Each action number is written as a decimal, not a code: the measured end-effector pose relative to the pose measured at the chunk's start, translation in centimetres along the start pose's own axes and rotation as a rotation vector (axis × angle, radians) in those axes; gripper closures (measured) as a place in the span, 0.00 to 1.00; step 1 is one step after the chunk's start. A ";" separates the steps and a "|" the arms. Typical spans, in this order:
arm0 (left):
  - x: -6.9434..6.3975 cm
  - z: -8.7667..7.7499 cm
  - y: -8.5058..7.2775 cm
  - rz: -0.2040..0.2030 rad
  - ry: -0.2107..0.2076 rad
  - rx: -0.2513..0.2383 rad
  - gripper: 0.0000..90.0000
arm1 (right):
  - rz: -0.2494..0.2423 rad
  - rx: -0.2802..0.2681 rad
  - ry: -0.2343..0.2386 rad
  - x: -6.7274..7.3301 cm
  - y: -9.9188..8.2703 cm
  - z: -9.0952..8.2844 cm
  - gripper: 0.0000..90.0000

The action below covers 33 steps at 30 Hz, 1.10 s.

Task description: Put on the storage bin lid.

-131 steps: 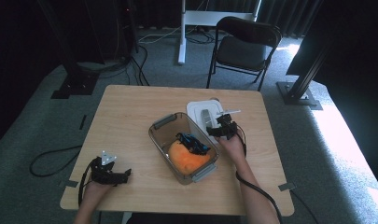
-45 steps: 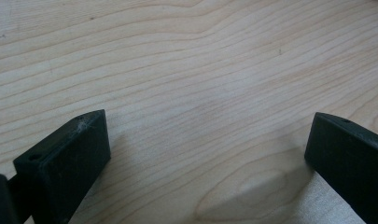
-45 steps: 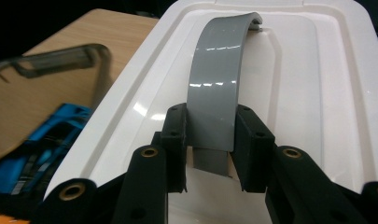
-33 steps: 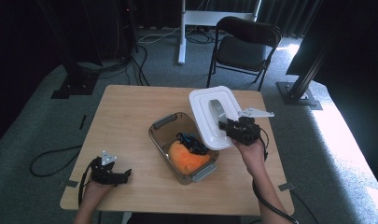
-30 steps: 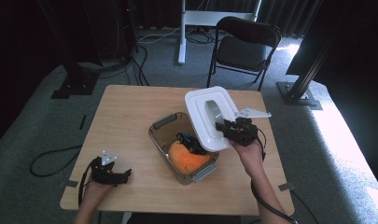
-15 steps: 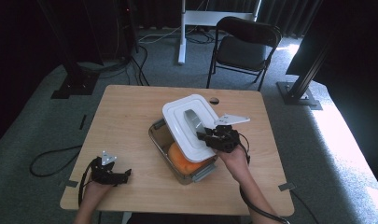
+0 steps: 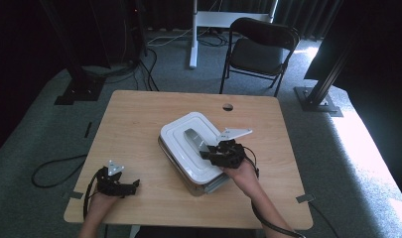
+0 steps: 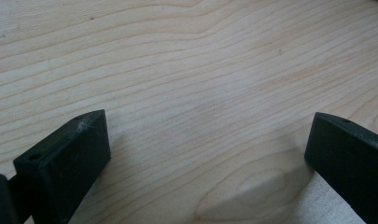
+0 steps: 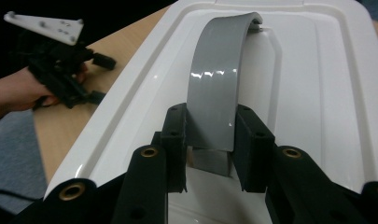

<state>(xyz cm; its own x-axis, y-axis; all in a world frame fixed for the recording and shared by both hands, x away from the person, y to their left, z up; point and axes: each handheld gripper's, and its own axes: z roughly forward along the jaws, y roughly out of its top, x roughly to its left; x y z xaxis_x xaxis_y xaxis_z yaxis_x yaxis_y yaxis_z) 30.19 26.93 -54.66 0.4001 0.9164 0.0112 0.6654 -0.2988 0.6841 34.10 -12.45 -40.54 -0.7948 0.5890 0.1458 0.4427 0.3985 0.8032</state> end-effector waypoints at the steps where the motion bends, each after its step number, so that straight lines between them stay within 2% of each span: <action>1: 0.0 0.0 0.0 0.000 0.000 0.000 0.01 | 0.005 0.005 0.014 0.0 0.0 0.1 0.76; 3: 0.0 0.0 0.0 0.001 0.002 0.000 0.01 | 0.002 0.024 0.028 0.1 -0.1 0.3 0.76; 6: 0.0 0.0 0.0 0.000 0.001 0.000 0.00 | -0.009 0.044 0.023 0.3 -0.3 0.8 0.76; 7: 0.0 0.0 0.0 0.000 0.000 0.000 0.01 | 0.000 0.048 0.040 0.2 -0.4 1.0 0.76; 16: 0.0 0.0 0.0 0.000 0.001 -0.002 0.01 | -0.016 0.033 0.028 0.5 -0.9 0.9 0.76; 19: 0.0 0.0 0.0 0.000 0.001 -0.002 0.01 | -0.002 0.028 0.056 0.3 -1.5 1.1 0.76; 23: 0.0 0.0 0.0 0.000 0.001 -0.002 0.01 | -0.033 0.020 0.015 1.0 -1.6 1.2 0.76; 33: 0.0 0.0 0.0 0.001 0.002 -0.002 0.01 | -0.020 0.020 0.036 0.6 -1.5 1.0 0.75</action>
<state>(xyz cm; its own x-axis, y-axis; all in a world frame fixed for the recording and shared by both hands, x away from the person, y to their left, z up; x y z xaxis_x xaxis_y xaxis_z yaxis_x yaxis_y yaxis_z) 30.19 26.94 -54.67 0.3994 0.9167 0.0136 0.6638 -0.2994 0.6854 33.38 -11.92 -42.22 -0.8178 0.5552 0.1514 0.4349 0.4239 0.7945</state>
